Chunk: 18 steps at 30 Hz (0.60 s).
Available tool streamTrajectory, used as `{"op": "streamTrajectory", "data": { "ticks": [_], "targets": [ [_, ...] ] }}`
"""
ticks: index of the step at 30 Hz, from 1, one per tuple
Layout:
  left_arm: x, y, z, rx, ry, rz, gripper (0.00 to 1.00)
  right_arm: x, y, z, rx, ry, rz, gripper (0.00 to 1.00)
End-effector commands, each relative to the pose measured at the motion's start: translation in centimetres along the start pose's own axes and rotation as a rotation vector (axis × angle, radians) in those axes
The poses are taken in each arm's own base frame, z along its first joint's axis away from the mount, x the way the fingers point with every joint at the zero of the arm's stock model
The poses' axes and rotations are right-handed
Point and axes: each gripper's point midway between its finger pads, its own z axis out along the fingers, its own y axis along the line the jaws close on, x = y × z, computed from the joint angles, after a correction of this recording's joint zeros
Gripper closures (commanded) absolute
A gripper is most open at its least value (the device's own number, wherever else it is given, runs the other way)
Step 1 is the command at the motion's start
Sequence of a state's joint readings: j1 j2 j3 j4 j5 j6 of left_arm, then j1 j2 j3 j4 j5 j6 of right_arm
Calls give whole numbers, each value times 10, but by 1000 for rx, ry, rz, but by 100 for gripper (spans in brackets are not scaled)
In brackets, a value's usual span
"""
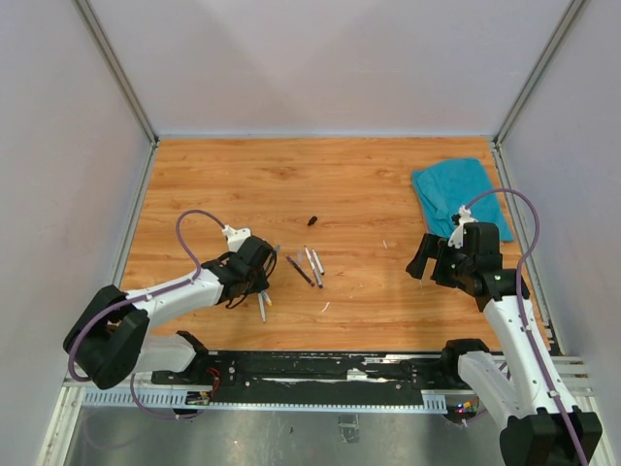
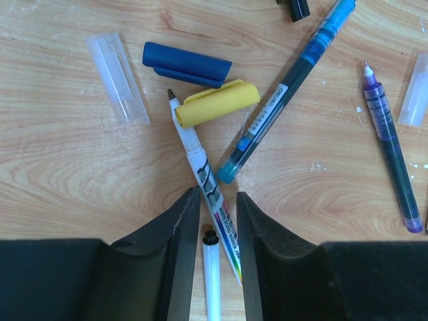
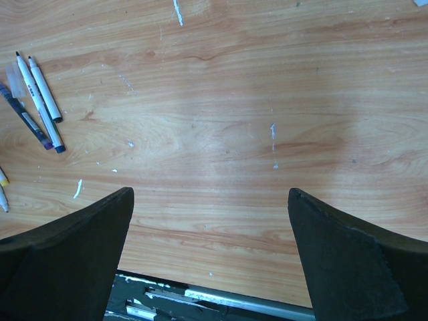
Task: Insert the pens into the pen caps
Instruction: Pick up the pen from the center of the board.
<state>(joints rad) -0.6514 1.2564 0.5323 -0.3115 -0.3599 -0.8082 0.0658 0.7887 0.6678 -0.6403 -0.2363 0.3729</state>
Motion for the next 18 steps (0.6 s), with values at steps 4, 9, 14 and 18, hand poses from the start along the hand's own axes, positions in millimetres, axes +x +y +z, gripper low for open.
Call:
{"op": "streamTrajectory", "data": {
  "ticks": [4,9,14,18],
  "targets": [
    [-7,-7,4,2,-28,9,71,2,-5,4,16,1,19,2],
    [-5,-5,6,-5,-26,13,76,2,-5,4,14,0,21,1],
    [-4,-5,8,-5,-24,19,79,2,-4,3,12,-1,20,2],
    [-6,-9,8,14,-30,30,83,1,-3,1,9,-9,19,1]
  ]
}}
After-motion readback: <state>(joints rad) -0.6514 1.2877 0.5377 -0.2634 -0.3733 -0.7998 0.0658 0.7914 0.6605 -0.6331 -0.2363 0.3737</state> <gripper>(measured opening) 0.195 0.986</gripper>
